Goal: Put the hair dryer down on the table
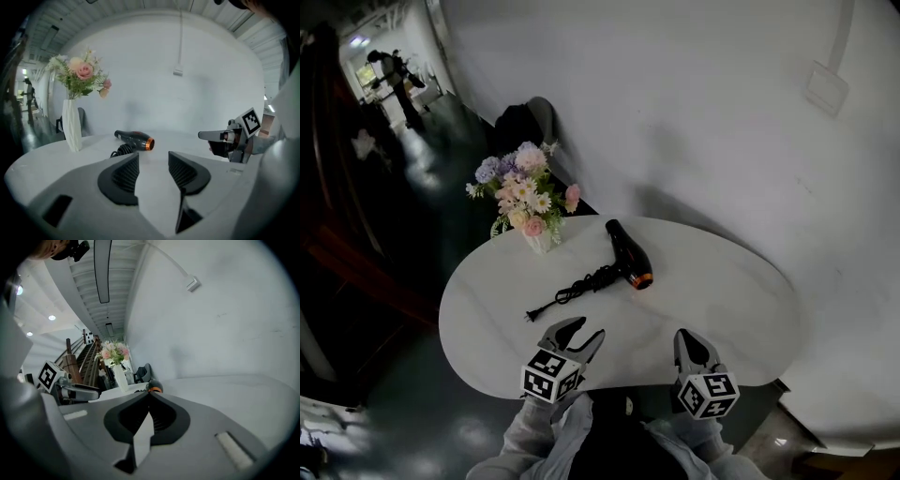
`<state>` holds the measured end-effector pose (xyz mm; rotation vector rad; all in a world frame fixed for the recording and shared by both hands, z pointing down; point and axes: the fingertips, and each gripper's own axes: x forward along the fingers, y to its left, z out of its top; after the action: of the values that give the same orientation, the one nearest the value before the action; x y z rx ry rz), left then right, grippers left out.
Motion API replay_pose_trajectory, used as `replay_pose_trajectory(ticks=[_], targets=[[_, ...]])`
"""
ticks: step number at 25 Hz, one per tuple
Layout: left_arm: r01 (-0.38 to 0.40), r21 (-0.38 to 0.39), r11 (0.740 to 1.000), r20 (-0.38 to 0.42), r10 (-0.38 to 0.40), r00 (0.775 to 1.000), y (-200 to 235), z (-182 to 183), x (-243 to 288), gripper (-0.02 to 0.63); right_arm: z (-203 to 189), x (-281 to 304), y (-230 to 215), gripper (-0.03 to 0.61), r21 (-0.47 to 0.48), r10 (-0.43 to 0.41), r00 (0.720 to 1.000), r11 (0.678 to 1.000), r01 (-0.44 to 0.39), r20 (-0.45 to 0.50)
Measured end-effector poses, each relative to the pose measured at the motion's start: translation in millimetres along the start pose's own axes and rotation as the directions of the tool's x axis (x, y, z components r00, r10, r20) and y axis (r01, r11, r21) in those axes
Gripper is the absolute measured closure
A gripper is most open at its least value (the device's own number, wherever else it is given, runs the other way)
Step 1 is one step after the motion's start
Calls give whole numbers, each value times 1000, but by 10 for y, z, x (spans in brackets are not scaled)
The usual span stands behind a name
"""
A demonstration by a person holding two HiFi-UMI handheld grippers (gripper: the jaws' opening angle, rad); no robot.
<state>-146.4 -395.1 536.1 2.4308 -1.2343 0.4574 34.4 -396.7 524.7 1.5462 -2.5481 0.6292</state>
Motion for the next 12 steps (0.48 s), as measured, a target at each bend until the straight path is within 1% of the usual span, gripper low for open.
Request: replay_pose_trajectory(ticks=[3,6,12], targets=[[-57,-53,997,68,60,996,-21,-19,-206,500,51,-69,33,568,-12,12,1000,1000,-12,25],[-115,-95,989,118,126,985,23,-60,-373,611,53,-112,62,568,-32,24,999,999,-23,33],[-168,-109,980,144,182,973,126,-131,-550,609,-19,-124,113,568,-65,41,999,997,-41,-10]])
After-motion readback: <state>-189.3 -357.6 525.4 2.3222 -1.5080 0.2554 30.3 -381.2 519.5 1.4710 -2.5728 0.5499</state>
